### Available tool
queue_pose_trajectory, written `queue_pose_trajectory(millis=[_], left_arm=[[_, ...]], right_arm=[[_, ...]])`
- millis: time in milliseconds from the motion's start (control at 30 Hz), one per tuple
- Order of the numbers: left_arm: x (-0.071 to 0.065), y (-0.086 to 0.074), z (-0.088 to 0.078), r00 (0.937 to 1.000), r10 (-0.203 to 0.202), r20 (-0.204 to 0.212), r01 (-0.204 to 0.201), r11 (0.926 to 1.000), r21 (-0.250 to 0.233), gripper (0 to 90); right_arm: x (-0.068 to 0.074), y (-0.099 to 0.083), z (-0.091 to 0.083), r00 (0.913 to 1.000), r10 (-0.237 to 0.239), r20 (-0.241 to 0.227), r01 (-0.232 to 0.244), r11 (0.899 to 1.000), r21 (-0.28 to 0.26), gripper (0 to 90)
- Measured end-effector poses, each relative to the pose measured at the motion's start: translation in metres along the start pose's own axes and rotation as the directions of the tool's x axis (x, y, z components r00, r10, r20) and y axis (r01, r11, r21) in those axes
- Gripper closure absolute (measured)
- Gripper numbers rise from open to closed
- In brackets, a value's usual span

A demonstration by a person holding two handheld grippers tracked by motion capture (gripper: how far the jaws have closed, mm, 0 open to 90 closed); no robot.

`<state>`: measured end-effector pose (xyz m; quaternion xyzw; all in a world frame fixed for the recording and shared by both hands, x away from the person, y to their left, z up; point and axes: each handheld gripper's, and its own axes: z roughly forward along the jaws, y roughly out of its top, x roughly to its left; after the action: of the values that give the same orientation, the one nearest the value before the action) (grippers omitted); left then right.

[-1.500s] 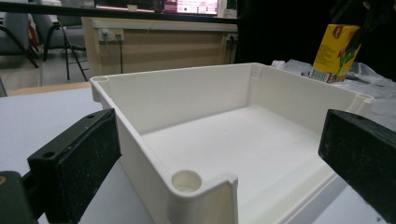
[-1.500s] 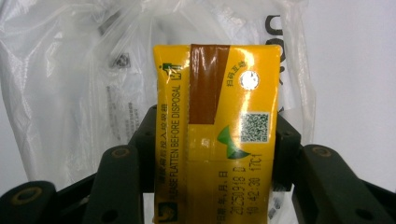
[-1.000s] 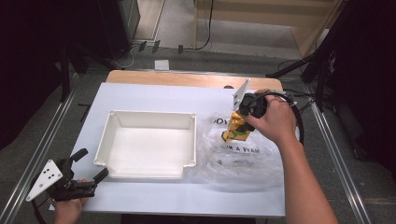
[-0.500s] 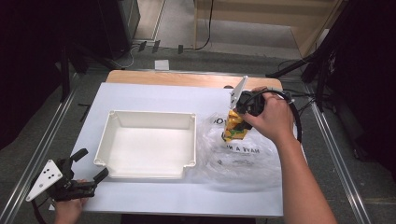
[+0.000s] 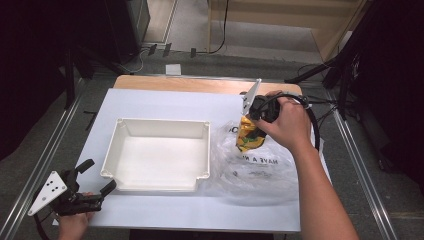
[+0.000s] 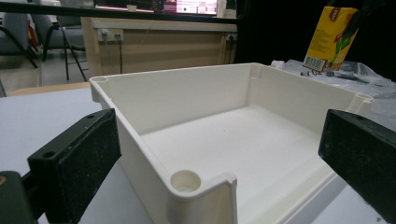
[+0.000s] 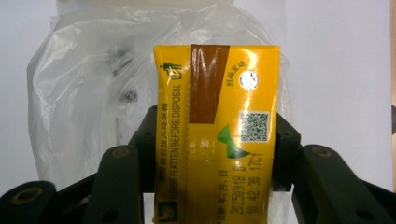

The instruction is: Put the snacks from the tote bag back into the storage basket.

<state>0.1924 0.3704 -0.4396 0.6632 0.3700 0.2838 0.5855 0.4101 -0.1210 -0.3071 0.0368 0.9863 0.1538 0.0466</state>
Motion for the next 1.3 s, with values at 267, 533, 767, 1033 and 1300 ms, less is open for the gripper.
queue_pose_trajectory(millis=[267, 533, 767, 1033, 1300], left_arm=[[0.000, 0.000, 0.000, 1.0000, -0.002, 0.001, 0.002, 1.0000, 0.003, 0.0], [0.001, 0.000, 0.000, 1.0000, -0.005, 0.005, 0.005, 1.0000, 0.002, 0.0], [0.001, 0.000, 0.000, 1.0000, -0.006, 0.007, 0.006, 1.0000, 0.002, 0.0], [0.001, 0.000, 0.000, 0.9999, -0.005, 0.009, 0.005, 1.0000, 0.002, 0.0], [0.001, 0.000, 0.000, 0.9999, -0.008, 0.009, 0.008, 1.0000, 0.000, 0.0]], right_arm=[[-0.001, 0.004, 0.003, 1.0000, -0.006, -0.005, 0.006, 1.000, -0.006, 53.1], [0.000, 0.011, 0.003, 0.9999, -0.006, -0.009, 0.006, 1.000, -0.009, 53.1], [0.000, 0.019, 0.002, 0.9998, -0.009, -0.020, 0.009, 1.000, -0.009, 53.1], [0.001, 0.029, 0.003, 0.9994, -0.024, -0.027, 0.023, 0.999, -0.022, 52.9], [0.001, 0.040, 0.006, 0.9990, -0.036, -0.027, 0.035, 0.999, -0.019, 53.0]])
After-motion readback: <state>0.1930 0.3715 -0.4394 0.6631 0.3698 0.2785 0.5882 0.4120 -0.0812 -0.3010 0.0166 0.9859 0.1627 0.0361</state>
